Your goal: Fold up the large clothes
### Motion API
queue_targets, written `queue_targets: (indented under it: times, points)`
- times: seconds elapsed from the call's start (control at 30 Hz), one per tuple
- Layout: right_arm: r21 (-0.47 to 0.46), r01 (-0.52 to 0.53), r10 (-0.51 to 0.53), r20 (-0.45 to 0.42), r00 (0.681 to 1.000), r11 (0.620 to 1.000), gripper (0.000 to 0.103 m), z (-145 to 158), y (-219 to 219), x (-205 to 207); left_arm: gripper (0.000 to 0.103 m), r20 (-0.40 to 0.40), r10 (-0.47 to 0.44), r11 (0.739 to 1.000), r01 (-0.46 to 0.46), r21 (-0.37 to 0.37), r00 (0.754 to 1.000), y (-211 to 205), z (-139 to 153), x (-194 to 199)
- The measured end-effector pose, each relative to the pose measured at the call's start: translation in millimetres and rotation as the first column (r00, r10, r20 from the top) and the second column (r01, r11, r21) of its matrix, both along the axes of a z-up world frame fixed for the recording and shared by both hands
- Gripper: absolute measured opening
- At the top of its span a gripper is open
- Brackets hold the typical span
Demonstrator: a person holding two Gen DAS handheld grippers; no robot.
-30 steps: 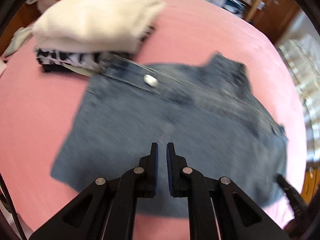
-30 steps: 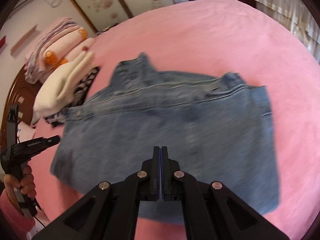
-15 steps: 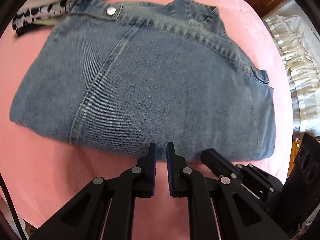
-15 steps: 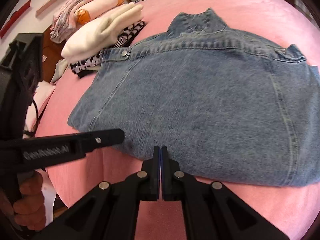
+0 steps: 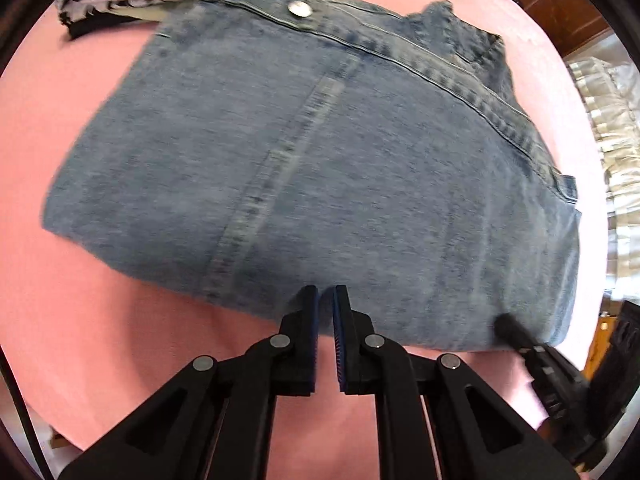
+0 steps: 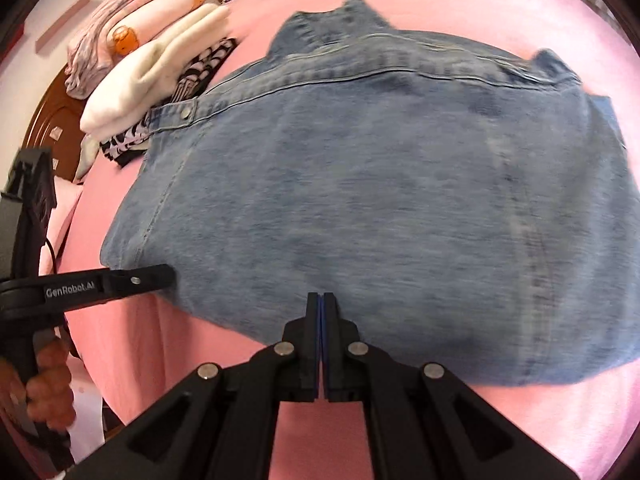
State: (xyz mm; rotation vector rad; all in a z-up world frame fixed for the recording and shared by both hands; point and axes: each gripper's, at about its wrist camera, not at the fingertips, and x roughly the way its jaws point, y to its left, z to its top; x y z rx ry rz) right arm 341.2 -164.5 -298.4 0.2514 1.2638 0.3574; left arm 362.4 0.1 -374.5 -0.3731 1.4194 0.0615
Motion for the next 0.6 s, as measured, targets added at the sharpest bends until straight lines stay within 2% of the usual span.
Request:
queue_targets:
  times: [0.1,0.3,0.4,0.5,0.6]
  points:
    - [-0.026,0.016,-0.017,-0.008,1.0,1.0,0.0,2.4,-23.3,-2.8,0.007,0.003,0.029,0.999,-0.029,0.028,1.0,17.6,1.7,-2.3]
    - [-0.08,0.095,-0.096,-0.013,0.995,0.992,0.0,5.1,-72.4,-11.3,0.007,-0.011,0.095,0.995,-0.095,0.006,0.995,50.9,-1.1,-4.1]
    - [-0.097,0.158,-0.161,-0.022,0.987,0.983,0.0,3.7,-95.7,-16.8,0.007,-0.009,0.103,0.993,-0.102,0.057,0.995,55.6,-0.2,-5.1]
    - [-0.204,0.217,-0.226,-0.021,0.974,0.955,0.0,2.3,-116.7,-21.7,0.007,-0.012,0.135,0.986,-0.133,0.105,0.991,69.7,-2.1,-7.0]
    - [-0.21,0.305,-0.317,-0.025,0.948,0.929,0.0,0.3,-143.5,-27.6,0.007,-0.024,0.164,0.976,-0.159,0.147,0.986,93.4,-5.3,-11.1]
